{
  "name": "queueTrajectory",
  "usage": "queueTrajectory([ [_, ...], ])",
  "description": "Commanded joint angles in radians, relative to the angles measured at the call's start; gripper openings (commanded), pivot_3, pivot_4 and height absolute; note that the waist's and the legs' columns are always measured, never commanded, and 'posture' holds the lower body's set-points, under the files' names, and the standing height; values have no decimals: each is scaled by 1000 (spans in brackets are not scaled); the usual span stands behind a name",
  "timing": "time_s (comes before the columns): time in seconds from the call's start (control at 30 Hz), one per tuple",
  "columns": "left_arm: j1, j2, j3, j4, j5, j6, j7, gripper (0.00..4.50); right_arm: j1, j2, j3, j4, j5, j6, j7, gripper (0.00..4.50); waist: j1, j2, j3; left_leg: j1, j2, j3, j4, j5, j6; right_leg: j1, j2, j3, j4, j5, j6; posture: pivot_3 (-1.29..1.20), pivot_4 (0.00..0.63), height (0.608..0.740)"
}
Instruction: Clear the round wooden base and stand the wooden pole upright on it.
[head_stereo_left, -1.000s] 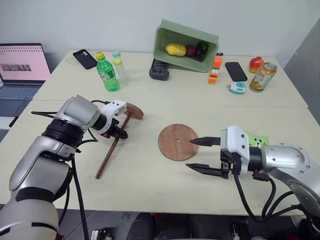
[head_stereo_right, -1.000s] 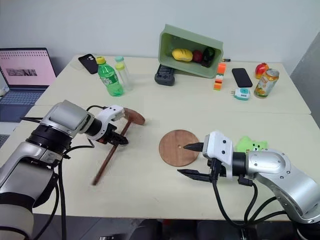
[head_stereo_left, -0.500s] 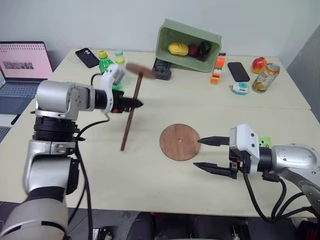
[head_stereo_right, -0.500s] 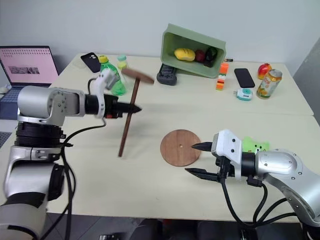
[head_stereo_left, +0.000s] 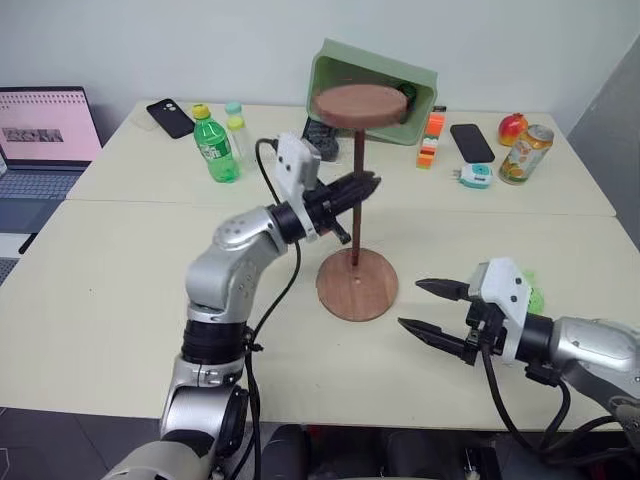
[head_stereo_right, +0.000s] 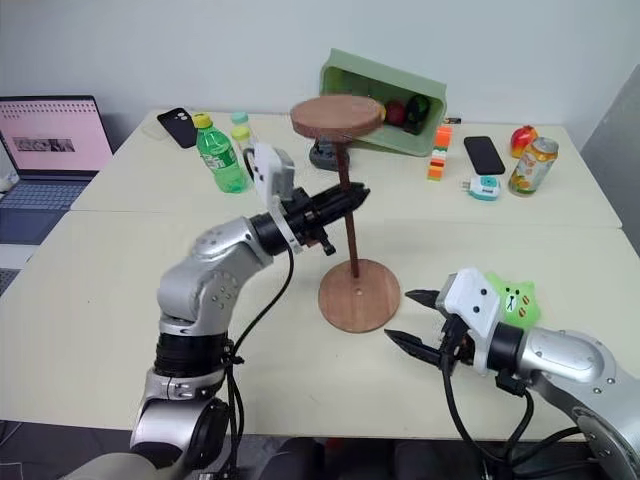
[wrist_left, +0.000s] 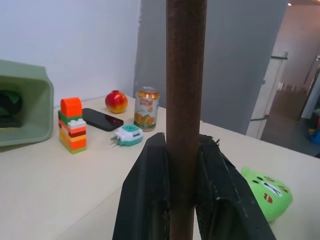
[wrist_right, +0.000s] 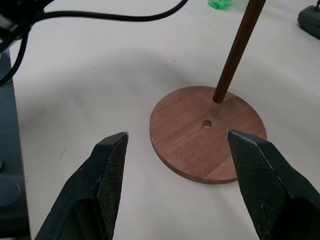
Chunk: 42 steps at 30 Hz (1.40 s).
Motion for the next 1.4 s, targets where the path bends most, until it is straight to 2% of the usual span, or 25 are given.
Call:
queueTrajectory([
  [0.03, 3, 7, -23, -31, 5, -80, -15, 279, -16, 6, 9, -23, -7, 2, -30, 3282, 0, 0, 0, 0, 0, 0, 0, 0, 0, 0, 0, 0, 0, 0, 0, 0, 150, 740],
  [0.47, 58, 12, -76, 1, 17, -162, -20, 279, 2, -25, -2, -27, 5, 10, -11, 3282, 0, 0, 0, 0, -1, 0, 0, -1, 1, 1, 1, -1, 0, 0, 0, 0, 150, 740],
  [0.57, 60, 16, -78, 0, 16, -165, -23, 279, 4, -32, -10, -26, 15, 14, -11, 3778, 0, 0, 0, 0, 0, 0, 0, -2, 3, 1, 1, -1, 0, 0, 0, 0, 150, 740],
  [0.67, 62, 15, -81, 0, 16, -166, -22, 279, -3, -42, -10, -24, 17, 18, -13, 4481, 0, 0, 0, 0, 0, 0, 0, -2, 3, 1, 1, -1, 0, 0, 0, 0, 150, 740],
  [1.4, 130, 12, -123, 27, 44, -254, -24, 278, 18, -97, -21, -35, 26, 29, 21, 4500, 1, 0, 0, 1, -1, 0, 0, -2, 4, 2, 1, -2, -1, 0, 0, 0, 150, 740],
])
